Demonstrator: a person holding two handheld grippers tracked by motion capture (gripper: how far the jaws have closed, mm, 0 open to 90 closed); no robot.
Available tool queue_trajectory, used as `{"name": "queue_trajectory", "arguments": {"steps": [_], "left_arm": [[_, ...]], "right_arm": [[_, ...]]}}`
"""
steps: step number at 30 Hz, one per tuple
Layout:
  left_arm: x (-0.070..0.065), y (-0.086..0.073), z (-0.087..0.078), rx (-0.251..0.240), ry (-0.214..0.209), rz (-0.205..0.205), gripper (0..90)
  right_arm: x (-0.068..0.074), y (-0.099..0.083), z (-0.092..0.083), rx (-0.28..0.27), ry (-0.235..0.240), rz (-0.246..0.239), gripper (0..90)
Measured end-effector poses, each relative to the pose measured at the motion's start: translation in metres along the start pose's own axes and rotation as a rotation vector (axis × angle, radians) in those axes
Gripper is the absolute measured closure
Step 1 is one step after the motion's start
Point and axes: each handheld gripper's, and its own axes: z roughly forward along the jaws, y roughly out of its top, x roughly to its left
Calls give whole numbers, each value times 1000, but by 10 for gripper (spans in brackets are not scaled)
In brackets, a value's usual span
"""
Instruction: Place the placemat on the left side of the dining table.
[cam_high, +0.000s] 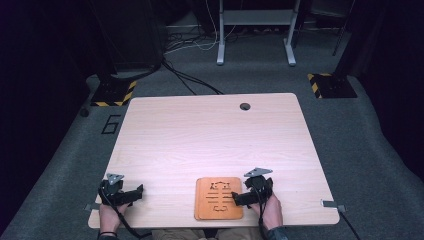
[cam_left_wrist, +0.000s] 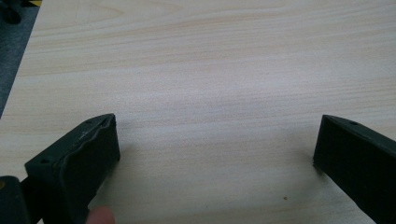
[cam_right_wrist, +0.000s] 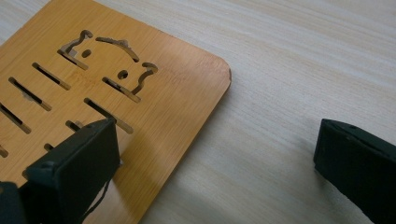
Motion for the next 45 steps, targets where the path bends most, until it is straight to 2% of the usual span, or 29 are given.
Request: {"name": "queue_trajectory", "arguments": {"steps": [17, 18, 23, 36, 42, 45], "left_arm": [[0, 0, 0, -2, 2, -3, 2], [0, 0, 0, -1, 1, -2, 2], [0, 0, 0, -2, 0, -2, 2], [0, 0, 0, -1, 0, 0, 2], [0, 0, 0, -2, -1, 1, 2], [0, 0, 0, -1, 1, 1, 2]], "right_arm": [[-9, -8, -4, -41, 3, -21, 0], [-8, -9, -4, -46, 0, -11, 0], [-11, -11, -5, -60, 13, -28, 0], [-14, -11, -6, -52, 29, -43, 0], [-15, -12, -6, -60, 27, -41, 0], [-20, -15, -8, -61, -1, -38, 0]]}}
